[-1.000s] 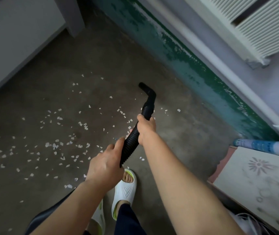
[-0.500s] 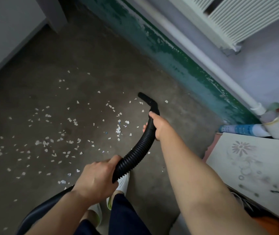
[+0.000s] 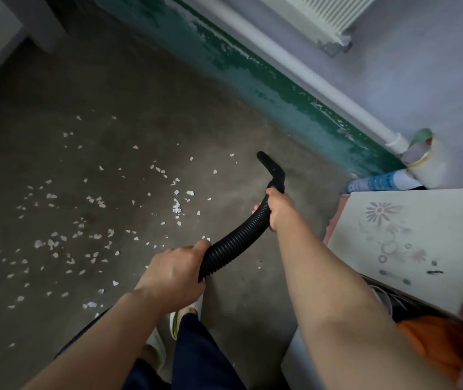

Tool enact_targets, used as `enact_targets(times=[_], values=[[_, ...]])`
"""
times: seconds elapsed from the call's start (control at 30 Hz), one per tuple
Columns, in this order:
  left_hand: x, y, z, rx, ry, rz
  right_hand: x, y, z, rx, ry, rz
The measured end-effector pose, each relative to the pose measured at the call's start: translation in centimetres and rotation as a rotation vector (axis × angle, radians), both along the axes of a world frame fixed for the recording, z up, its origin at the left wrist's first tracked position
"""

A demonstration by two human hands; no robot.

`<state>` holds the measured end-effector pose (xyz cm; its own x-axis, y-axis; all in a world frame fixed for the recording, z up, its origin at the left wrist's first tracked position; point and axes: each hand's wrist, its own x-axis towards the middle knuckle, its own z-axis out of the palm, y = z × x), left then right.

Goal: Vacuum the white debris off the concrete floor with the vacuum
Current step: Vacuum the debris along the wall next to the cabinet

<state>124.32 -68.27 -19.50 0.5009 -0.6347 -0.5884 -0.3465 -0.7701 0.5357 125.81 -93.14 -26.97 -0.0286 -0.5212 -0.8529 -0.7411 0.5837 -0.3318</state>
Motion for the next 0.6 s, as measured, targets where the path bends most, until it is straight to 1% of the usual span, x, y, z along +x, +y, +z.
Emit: enact_targets(times=[0.17, 0.33, 0.47, 0.6], values=[[-0.3, -0.6, -0.4, 0.017, -0.006, -0.039, -0.4, -0.6, -0.8, 0.028, 0.000, 0.055], [-1.3, 1.1, 0.2, 0.030, 0.036, -0.059, -1.6, 0.7, 0.0, 0.086, 0.016, 0.156], [-1.8, 2.3, 0.5, 0.029, 0.030, -0.053, -1.9, 2.0, 0.6, 0.127, -0.007, 0.157], [-1.3, 2.7, 0.1, 0.039, -0.008, -0.037, -1.6, 2.4, 0.5, 0.046, -0.007, 0.126]])
